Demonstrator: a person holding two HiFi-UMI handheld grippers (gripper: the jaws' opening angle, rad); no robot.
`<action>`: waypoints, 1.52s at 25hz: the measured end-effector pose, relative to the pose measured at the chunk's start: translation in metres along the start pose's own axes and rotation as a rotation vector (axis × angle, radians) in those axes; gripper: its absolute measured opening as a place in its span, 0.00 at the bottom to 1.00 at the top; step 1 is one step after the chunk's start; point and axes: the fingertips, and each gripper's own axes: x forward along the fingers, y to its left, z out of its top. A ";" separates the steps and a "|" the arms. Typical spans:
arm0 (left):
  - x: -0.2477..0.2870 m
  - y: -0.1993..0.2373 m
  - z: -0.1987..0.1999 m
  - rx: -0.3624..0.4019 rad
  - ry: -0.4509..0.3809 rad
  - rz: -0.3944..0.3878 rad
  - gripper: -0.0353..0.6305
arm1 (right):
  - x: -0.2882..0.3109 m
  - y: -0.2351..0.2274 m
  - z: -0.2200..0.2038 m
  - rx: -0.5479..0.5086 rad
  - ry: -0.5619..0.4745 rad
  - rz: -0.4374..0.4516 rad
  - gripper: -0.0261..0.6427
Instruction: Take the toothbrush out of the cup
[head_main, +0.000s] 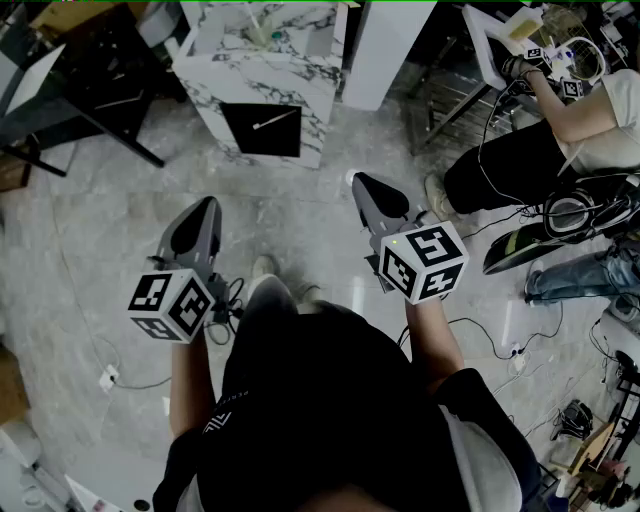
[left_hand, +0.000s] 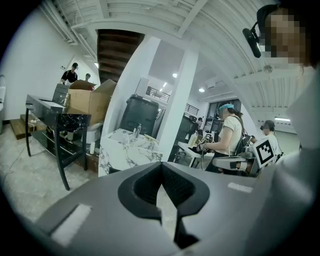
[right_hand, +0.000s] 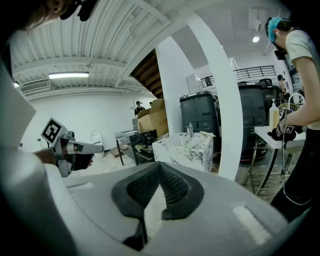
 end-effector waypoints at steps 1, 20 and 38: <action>-0.001 -0.001 -0.001 0.004 0.004 0.002 0.07 | 0.000 -0.001 -0.001 0.003 0.001 0.001 0.04; 0.054 0.046 0.031 0.044 0.008 0.001 0.08 | 0.073 -0.020 0.023 0.021 0.033 0.027 0.04; 0.088 0.144 0.065 0.041 0.002 0.027 0.08 | 0.193 -0.005 0.065 -0.043 0.066 0.054 0.07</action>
